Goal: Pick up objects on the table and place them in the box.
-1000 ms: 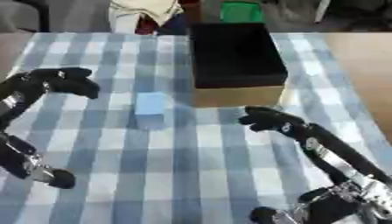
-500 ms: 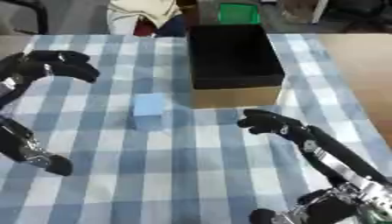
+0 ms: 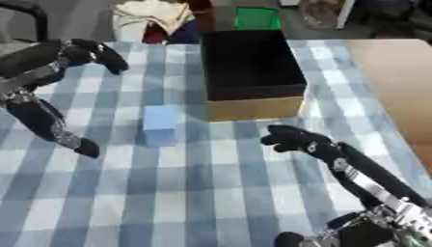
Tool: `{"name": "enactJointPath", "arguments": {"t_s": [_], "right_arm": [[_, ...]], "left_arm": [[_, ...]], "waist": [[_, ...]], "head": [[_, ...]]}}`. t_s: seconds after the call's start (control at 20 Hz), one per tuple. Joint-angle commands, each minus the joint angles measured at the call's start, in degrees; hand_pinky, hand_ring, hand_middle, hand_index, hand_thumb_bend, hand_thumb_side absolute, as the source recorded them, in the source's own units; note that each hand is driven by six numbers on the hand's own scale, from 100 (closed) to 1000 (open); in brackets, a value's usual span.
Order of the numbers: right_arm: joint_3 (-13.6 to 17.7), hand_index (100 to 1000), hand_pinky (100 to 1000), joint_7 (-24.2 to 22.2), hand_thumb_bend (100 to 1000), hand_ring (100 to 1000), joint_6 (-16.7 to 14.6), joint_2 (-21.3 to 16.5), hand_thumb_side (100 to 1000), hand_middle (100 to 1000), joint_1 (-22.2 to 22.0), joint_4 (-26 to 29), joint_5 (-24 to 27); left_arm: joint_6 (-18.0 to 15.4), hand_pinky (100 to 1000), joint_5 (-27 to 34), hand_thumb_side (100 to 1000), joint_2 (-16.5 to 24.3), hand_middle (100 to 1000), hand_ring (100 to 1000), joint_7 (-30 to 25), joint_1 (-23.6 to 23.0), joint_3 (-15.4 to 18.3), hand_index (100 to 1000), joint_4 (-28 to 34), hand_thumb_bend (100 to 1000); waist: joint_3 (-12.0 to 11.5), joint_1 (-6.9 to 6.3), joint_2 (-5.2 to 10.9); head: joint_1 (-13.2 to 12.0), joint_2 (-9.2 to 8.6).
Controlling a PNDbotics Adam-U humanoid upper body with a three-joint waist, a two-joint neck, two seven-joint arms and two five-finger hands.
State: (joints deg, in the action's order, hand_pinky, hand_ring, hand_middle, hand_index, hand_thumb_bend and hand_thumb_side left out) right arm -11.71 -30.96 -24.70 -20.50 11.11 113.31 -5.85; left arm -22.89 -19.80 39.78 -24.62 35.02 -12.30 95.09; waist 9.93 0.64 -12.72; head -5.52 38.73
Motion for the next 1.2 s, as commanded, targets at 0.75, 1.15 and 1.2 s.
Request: {"name": "enactJointPath", "arguments": {"t_s": [0.75,1.15,1.2], "right_arm": [[-0.36,1000,840,-0.79,519,1000,0.23,-0.14,256,868,0.94,1.28,1.31],[-0.6,1000,840,-1.1,510,1000,0.41,0.08,258,867,1.07,1.28,1.7],[-0.63,1000,840,-1.14,509,1000,0.43,0.11,258,867,1.08,1.28,1.74]], "left_arm": [[-9.36,876,-10.21,518,-0.77,729,708,1.34,6.83,-3.94,857,-14.29,913],[-8.69,894,-13.54,517,-4.66,714,690,2.73,9.62,-3.92,848,-21.51,917],[-8.58,895,-13.91,519,-5.19,714,689,2.77,9.99,-3.85,848,-22.58,914]], "waist": [[1.52,-0.02,0.82],[2.14,0.04,0.91],[2.23,0.06,0.94]], "head": [[1.69,-1.96],[1.89,-2.43],[1.9,-2.46]]}}
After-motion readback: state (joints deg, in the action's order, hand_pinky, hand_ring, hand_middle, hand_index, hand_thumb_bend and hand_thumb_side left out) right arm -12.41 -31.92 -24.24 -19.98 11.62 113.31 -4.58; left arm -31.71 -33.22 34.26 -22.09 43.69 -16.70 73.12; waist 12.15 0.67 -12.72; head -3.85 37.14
